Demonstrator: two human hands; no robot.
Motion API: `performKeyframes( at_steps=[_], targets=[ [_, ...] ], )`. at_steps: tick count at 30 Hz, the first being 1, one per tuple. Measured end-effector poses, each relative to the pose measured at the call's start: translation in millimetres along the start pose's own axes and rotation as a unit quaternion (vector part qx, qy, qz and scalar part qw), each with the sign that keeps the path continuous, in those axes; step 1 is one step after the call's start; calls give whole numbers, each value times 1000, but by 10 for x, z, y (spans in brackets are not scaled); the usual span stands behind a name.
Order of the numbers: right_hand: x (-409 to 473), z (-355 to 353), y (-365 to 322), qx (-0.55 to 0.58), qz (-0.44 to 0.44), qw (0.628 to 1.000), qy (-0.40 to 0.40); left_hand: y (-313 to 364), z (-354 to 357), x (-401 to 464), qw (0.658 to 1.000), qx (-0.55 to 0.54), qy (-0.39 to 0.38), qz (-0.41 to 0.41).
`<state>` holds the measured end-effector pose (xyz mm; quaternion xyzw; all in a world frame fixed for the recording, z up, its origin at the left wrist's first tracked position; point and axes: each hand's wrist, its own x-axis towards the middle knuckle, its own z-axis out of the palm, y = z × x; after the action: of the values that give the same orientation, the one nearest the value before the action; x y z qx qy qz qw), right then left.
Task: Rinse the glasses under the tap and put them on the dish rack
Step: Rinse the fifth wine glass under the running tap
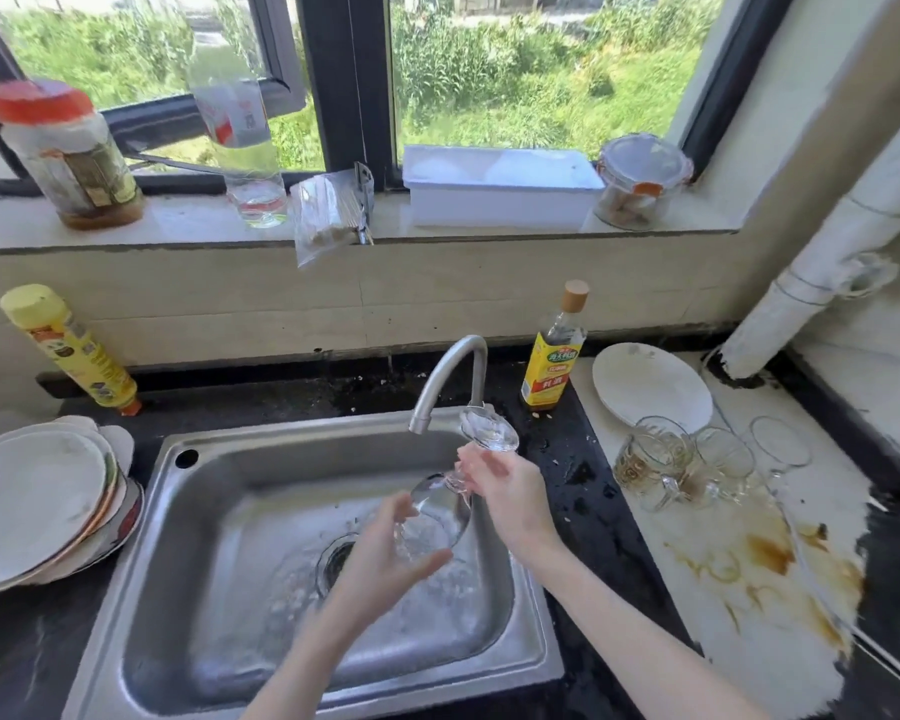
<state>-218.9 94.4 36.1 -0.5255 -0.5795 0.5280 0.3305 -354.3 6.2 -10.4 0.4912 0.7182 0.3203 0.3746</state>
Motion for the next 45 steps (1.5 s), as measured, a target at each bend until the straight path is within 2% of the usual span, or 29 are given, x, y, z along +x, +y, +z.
performKeyframes(
  at_steps=[2, 6, 8, 10, 12, 14, 19, 22, 26, 32, 34, 38, 45],
  targets=[
    [-136, 41, 7, -47, -16, 999, 12, -5, -40, -41, 999, 22, -14, 27],
    [-306, 162, 97, -24, 10, 997, 77, -89, -105, -69, 990, 115, -34, 79],
    [-420, 193, 147, -28, 25, 994, 105, -144, -138, -57, 977, 169, -69, 113],
    [-604, 177, 213, -44, 45, 990, 128, -211, -160, -81, 947, 252, -135, 148],
    [-859, 95, 308, -69, 58, 984, 153, -227, -161, -178, 898, 351, -199, 178],
    [-1062, -4, 399, -101, 67, 980, 155, -265, -134, -252, 874, 385, -218, 201],
    [-1855, -394, 451, -93, 78, 962, 246, -72, 165, -492, 838, 365, -246, 323],
    [-2503, -624, 497, -85, 98, 943, 307, 159, 531, -784, 803, 352, -257, 406],
    [-3525, -886, 641, -75, 139, 903, 399, 511, 1041, -1415, 735, 368, -318, 473],
    [-5374, -1098, 902, -40, 159, 833, 528, 835, 1752, -2941, 630, 331, -374, 595],
    [-5994, -1129, 972, -24, 155, 807, 570, 867, 1927, -3475, 600, 339, -388, 612],
    [-7058, -1241, 1047, -15, 169, 767, 619, 935, 2233, -4430, 562, 306, -408, 651],
    [-8317, -1687, 1078, -29, 161, 722, 672, 1393, 2923, -5591, 505, 274, -430, 696]
  ],
)
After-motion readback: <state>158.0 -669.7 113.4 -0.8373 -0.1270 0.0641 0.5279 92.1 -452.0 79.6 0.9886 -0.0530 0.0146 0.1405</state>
